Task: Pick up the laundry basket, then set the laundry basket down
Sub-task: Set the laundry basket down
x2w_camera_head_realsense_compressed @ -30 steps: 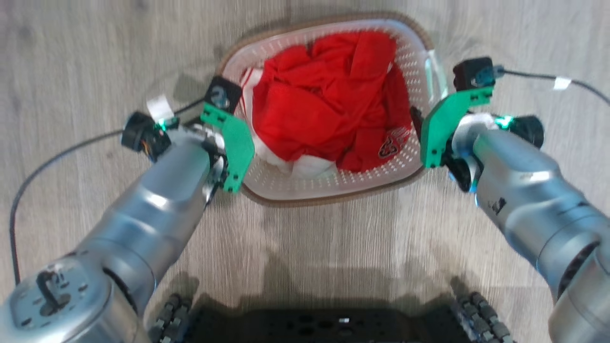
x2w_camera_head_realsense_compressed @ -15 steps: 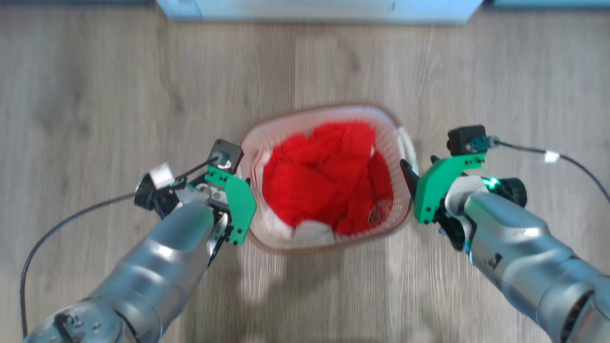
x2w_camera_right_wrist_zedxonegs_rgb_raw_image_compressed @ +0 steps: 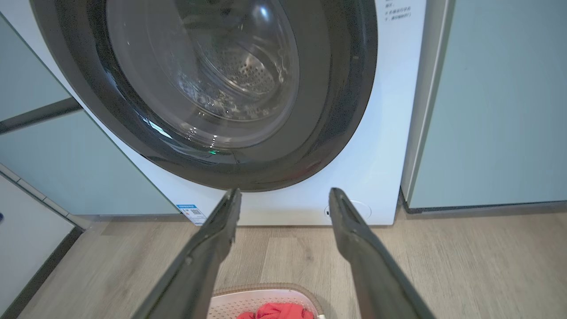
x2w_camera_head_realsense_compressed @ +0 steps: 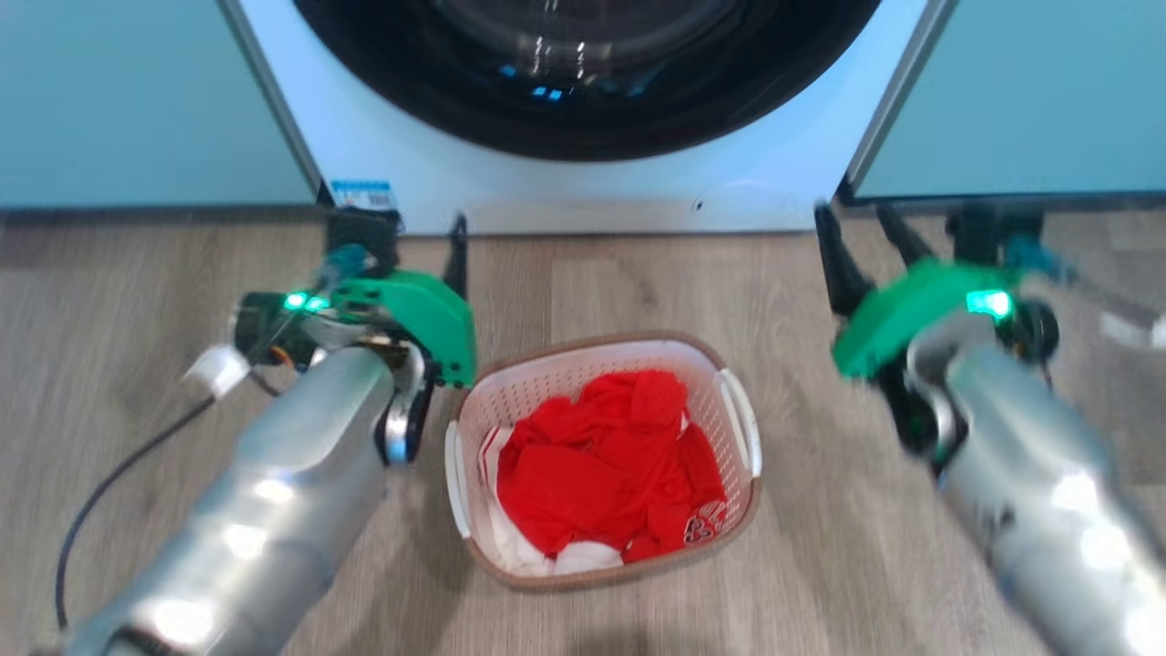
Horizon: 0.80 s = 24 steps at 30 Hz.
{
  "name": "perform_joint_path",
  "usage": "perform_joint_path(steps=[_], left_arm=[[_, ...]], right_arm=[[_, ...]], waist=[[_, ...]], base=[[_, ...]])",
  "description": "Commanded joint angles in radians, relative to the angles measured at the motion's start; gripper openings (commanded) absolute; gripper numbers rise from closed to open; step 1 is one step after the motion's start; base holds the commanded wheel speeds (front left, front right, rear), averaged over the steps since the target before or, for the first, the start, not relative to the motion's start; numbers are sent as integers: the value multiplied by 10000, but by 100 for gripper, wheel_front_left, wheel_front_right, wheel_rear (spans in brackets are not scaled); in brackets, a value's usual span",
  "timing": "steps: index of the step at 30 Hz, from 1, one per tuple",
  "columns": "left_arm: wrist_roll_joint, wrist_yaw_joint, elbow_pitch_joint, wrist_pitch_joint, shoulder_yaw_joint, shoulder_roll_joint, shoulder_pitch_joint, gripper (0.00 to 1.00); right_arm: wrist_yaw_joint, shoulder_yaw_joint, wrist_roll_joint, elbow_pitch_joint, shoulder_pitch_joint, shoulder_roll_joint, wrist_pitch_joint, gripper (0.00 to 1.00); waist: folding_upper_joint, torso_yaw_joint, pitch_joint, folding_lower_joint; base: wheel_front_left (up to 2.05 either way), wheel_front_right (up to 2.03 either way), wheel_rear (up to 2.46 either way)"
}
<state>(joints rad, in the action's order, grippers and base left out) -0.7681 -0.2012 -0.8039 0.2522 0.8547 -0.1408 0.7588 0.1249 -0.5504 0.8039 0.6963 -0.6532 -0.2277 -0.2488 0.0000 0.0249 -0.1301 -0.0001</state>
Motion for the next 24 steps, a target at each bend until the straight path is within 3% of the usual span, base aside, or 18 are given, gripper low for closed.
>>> perform_joint_path(steps=[1,5,11,16,24], left_arm=[[449,-178,601,92,-643,-376,-391,100],[2468,-536,3221,93,-2790,-390,-2132,100],[4682,-175,5587,94,-4905,199,-4366,100],[5510,277,6247,94,-6027,680,-5622,100],[6006,725,6171,94,-6483,889,-5975,100]], right_arm=[[58,239,-520,-541,592,186,-128,100],[58,2006,-2699,-2405,2132,789,-128,100],[58,2984,-3878,-4270,3814,1441,-129,100],[58,3034,-4283,-4643,4579,1512,-129,100],[58,3011,-4466,-4473,4827,1509,-129,100]], waist=[[0,-151,207,1],[0,-225,403,1],[0,-235,682,1],[0,-191,698,1],[0,-61,556,1]], base=[[0,0,0],[0,0,0],[0,0,0],[0,0,0],[0,0,0]])
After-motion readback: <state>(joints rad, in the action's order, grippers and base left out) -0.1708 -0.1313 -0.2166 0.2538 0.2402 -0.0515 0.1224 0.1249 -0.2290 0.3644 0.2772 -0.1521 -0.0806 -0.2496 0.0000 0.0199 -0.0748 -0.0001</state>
